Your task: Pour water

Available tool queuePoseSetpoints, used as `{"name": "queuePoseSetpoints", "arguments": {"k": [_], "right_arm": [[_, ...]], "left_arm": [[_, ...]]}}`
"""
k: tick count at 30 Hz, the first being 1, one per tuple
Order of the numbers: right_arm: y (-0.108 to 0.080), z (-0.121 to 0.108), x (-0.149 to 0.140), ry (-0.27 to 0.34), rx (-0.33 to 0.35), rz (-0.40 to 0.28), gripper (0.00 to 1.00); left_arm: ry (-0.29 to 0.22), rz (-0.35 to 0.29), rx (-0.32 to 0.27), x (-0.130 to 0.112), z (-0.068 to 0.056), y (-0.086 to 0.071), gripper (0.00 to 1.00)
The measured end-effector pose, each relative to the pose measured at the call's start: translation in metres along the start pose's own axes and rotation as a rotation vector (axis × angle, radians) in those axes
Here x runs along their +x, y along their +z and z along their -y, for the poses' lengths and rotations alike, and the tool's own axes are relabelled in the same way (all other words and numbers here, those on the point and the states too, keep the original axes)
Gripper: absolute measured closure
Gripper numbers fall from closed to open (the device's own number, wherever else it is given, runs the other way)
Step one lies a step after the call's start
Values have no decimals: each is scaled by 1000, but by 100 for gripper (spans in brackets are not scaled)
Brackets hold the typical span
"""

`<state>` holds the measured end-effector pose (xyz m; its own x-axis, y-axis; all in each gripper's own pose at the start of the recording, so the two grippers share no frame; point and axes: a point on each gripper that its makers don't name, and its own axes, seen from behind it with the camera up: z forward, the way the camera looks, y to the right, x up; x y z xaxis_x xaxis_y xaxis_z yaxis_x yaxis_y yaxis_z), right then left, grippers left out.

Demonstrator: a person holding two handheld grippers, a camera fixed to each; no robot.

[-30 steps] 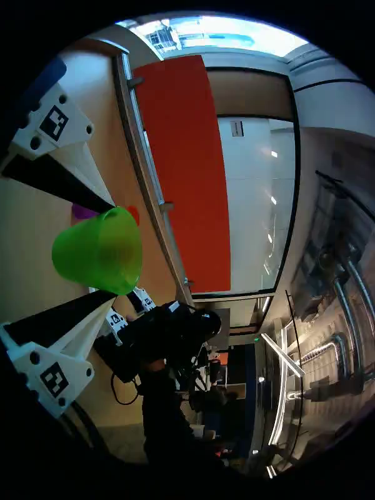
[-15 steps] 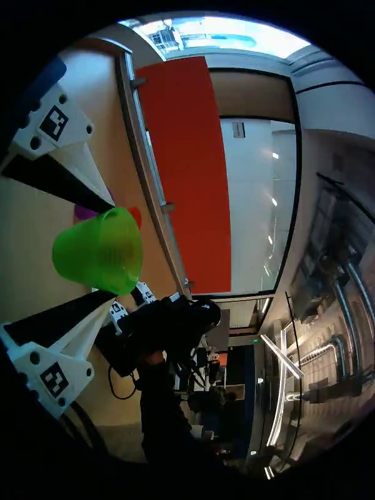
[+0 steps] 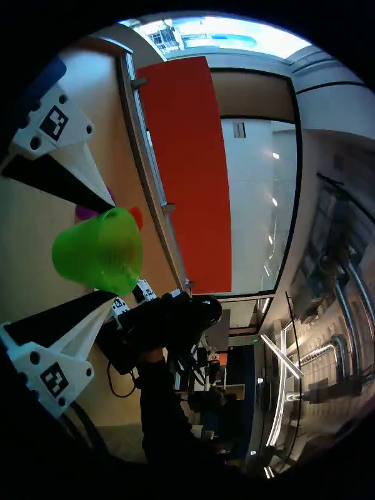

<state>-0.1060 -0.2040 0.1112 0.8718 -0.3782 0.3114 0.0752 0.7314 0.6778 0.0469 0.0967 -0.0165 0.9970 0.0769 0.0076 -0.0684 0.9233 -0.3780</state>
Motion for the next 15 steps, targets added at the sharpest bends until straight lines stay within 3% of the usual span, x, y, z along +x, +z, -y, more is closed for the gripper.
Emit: {"name": "queuePoseSetpoints", "arguments": {"k": [8,15], "right_arm": [[-2,5,1,5,18,-18,8],[-13,10,13,12,19,-74,8]], "left_arm": [[1,6,3,-3,1,3,13],[1,10,8,-5,2,4,13]]}}
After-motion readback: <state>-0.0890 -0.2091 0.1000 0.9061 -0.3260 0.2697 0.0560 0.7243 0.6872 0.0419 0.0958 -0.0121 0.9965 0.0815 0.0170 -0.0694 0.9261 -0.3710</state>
